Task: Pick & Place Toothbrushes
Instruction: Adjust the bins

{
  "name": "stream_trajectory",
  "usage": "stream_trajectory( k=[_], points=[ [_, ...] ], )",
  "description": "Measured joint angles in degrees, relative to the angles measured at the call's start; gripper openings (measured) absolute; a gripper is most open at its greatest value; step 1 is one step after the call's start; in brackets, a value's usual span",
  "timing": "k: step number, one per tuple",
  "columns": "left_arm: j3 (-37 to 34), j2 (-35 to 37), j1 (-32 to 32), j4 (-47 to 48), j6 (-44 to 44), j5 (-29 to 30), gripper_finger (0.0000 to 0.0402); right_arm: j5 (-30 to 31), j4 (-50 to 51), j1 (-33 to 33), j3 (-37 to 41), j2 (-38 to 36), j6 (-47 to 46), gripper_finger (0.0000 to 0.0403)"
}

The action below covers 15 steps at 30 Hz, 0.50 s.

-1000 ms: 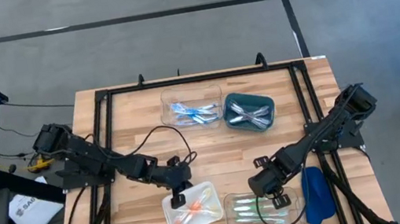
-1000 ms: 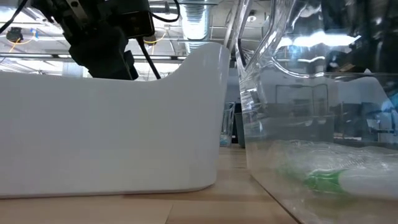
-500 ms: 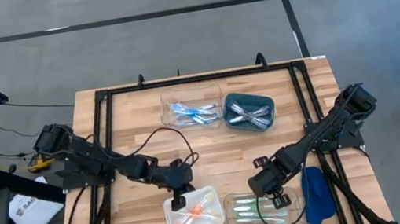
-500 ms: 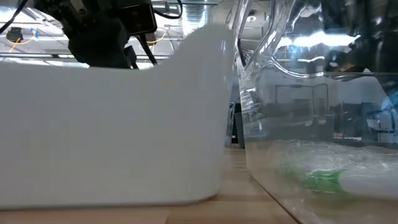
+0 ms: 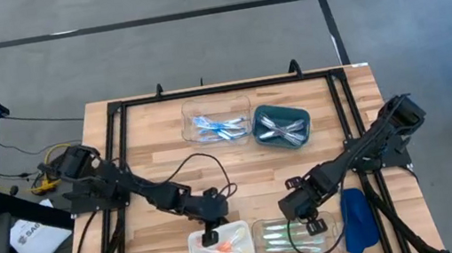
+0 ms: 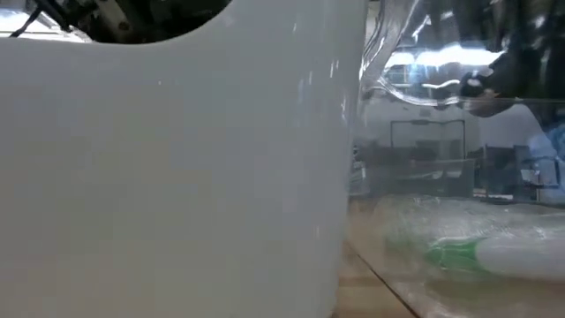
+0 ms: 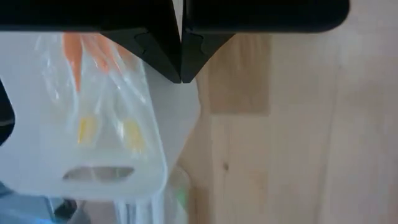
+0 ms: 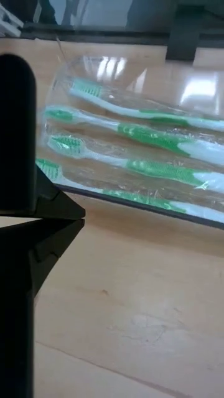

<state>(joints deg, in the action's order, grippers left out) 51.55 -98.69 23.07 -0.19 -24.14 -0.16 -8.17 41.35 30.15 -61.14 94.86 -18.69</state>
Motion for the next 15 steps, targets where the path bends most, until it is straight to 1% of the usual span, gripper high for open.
stream_trajectory(
  k=[4,6,10,15],
  points=[
    [0.03,3.43,0.59,0.36,2.3,7.85,0.0,0.17,-0.02,0.08,-0.02,-1.83,-0.29,0.0],
    [0.0,5.97,0.72,1.16,3.49,11.47,0.0,1.28,0.0,0.09,-0.02,-3.32,-0.29,0.0],
    [0.05,10.36,0.18,1.68,6.28,14.15,0.0,5.71,1.26,-0.64,-0.04,-7.62,-0.36,0.0],
    [0.07,13.11,-0.02,1.75,9.28,16.86,0.0,8.75,1.95,-2.36,-0.07,-12.64,-0.43,0.0]
  ],
)
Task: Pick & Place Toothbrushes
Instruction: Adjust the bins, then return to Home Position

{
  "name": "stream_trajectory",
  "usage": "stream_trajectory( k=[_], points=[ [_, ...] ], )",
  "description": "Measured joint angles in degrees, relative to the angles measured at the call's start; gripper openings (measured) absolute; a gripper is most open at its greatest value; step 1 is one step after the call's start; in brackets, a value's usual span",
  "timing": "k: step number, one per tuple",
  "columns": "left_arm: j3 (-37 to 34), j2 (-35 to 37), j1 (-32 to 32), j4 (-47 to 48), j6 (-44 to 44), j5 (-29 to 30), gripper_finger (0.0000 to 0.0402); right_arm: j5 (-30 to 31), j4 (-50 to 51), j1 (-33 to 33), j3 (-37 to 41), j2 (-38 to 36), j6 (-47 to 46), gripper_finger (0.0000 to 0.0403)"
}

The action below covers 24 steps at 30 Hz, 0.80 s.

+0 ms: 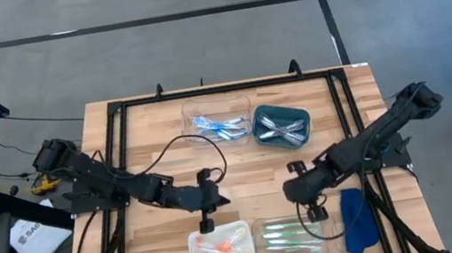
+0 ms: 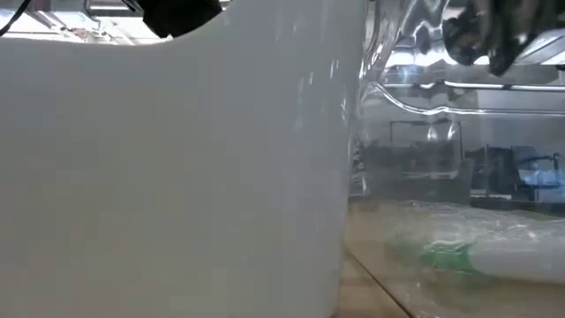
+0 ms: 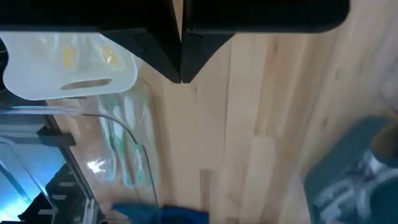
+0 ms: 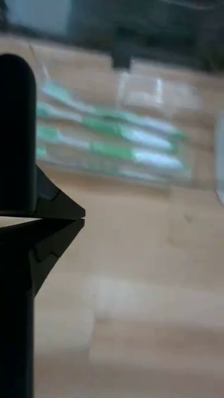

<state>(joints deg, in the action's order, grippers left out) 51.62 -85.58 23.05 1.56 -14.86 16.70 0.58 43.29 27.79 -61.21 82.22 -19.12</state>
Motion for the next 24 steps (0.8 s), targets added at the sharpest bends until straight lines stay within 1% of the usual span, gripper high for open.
stream_trajectory(
  k=[1,3,5,7,11,14,16,19,21,24],
  points=[
    [0.0,0.05,0.02,-0.24,0.82,0.45,0.0,1.24,0.3,-0.35,0.0,-0.83,0.0,0.0],
    [-0.03,0.05,0.02,0.33,1.95,1.54,0.0,5.89,2.96,-1.29,-0.04,-2.22,-0.54,0.0],
    [-0.04,0.05,0.02,0.19,2.94,2.75,0.0,10.63,7.99,-2.87,-0.04,-3.12,-2.55,0.0],
    [-0.04,0.05,0.0,0.64,4.02,4.52,0.0,13.16,14.17,-5.32,-0.02,-3.43,-5.53,0.0],
    [-0.04,0.0,-1.59,3.9,4.32,5.55,0.0,13.14,21.81,-10.95,2.02,-3.44,-8.26,0.0],
    [-0.13,-0.04,-4.07,6.2,4.16,5.82,0.0,11.12,19.22,-14.84,5.47,-3.44,-6.34,0.0],
    [-1.09,-0.04,-6.4,5.84,4.18,5.66,0.0,8.96,16.57,-17.1,8.07,-3.44,-4.32,0.0],
    [-3.11,-0.04,-11.01,5.98,4.17,3.89,0.0,6.85,12.43,-20.64,11.65,-3.42,-2.57,0.0],
    [-4.48,-0.04,-14.06,5.96,3.92,1.83,0.0,6.76,11.81,-22.9,13.4,-3.42,-1.92,0.0],
    [-6.12,-0.06,-16.92,5.78,4.31,1.44,0.0,6.97,12.39,-25.89,15.01,-3.42,-1.46,0.0]
  ],
)
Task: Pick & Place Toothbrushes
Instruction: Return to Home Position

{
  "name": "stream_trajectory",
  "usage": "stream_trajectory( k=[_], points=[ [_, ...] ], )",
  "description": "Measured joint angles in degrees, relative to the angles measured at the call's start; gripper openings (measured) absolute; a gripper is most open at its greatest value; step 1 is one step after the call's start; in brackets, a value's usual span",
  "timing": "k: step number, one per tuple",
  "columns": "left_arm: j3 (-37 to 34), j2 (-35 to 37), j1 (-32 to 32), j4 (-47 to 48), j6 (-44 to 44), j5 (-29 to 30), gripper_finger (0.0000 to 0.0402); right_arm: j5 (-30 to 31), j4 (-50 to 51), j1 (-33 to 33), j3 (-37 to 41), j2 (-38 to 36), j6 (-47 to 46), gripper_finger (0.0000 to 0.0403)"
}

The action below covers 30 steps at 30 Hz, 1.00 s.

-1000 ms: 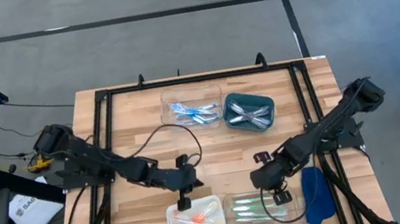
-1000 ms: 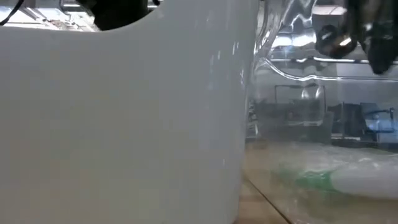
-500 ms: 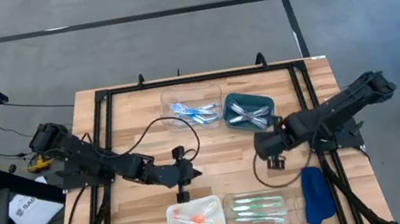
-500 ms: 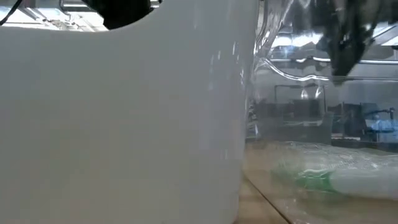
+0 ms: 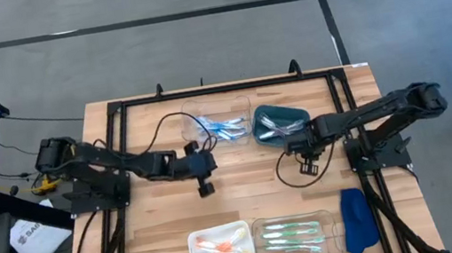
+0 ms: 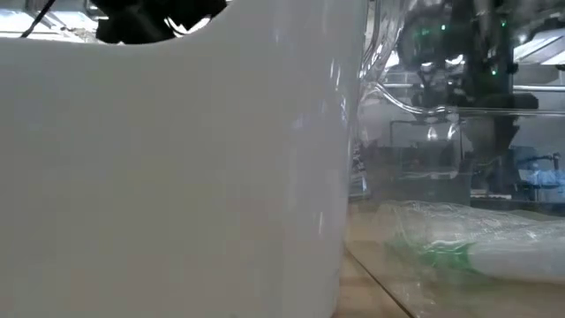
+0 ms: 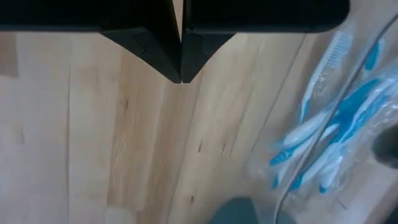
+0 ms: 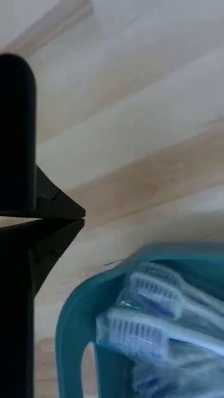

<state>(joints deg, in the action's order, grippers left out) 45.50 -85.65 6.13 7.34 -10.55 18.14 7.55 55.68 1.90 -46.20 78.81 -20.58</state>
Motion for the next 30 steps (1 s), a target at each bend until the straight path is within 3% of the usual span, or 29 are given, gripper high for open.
stream_trajectory(
  k=[12,23,30],
  points=[
    [-2.22,-1.57,-10.61,-3.35,5.74,-3.46,0.0,1.81,-3.54,-11.8,2.98,0.02,10.61,0.0],
    [-2.22,-7.33,-15.74,-5.71,7.92,-4.63,0.0,1.99,-10.52,-20.75,2.96,0.02,19.4,0.0],
    [-2.19,-11.3,-18.22,-13.98,9.56,-5.55,0.0,1.97,-12.09,-25.26,2.93,0.02,23.01,0.0]
  ],
)
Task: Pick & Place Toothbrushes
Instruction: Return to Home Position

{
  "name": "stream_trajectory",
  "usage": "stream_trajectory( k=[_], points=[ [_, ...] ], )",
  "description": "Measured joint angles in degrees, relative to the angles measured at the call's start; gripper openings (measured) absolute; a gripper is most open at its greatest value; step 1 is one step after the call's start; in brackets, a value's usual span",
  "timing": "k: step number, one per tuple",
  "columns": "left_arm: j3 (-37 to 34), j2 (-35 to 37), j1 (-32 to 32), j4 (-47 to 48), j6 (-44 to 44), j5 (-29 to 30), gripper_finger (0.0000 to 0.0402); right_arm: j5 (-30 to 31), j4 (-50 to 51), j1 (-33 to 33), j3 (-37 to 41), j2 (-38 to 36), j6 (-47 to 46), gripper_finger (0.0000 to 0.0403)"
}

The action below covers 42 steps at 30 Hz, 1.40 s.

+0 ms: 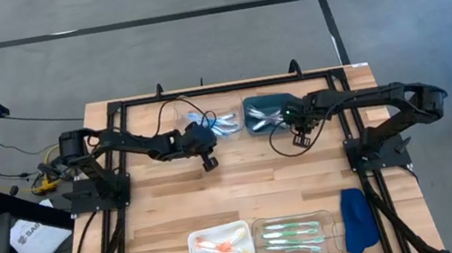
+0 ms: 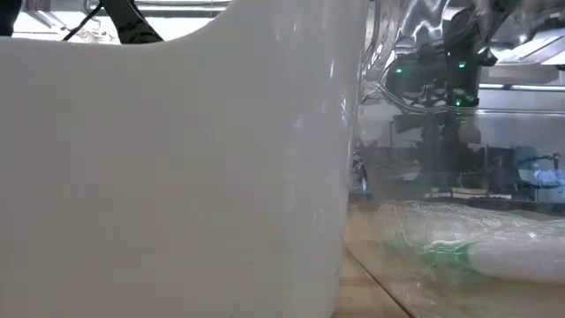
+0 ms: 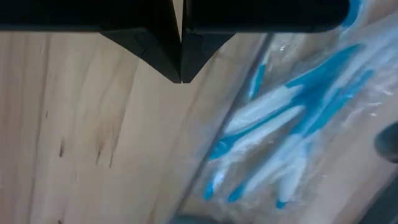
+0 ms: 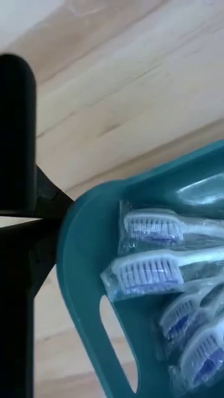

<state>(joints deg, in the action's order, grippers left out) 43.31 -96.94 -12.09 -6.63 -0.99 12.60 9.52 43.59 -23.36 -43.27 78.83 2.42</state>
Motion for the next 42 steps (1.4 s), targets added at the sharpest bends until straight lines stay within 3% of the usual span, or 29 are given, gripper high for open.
stream_trajectory(
  k=[15,20,29,34,42],
  points=[
    [0.02,-1.12,-4.46,-3.45,0.78,-1.16,0.0,-0.42,-5.34,-4.79,0.0,0.0,3.99,0.0],
    [0.02,-1.1,-3.13,-3.52,0.76,-2.01,0.0,-0.48,-5.13,-5.1,0.0,0.0,3.71,0.0],
    [0.11,0.85,5.64,-3.25,-0.55,0.29,0.0,-0.63,-1.03,0.29,-0.04,-0.85,0.51,0.0],
    [0.07,3.8,6.96,-3.39,-0.57,2.44,0.0,-0.63,-1.62,3.71,-0.74,-3.03,-2.57,0.0],
    [0.07,10.63,8.92,-3.52,0.45,2.63,0.0,-0.61,-6.22,12.03,-1.49,-12.63,-7.83,0.0]
  ],
)
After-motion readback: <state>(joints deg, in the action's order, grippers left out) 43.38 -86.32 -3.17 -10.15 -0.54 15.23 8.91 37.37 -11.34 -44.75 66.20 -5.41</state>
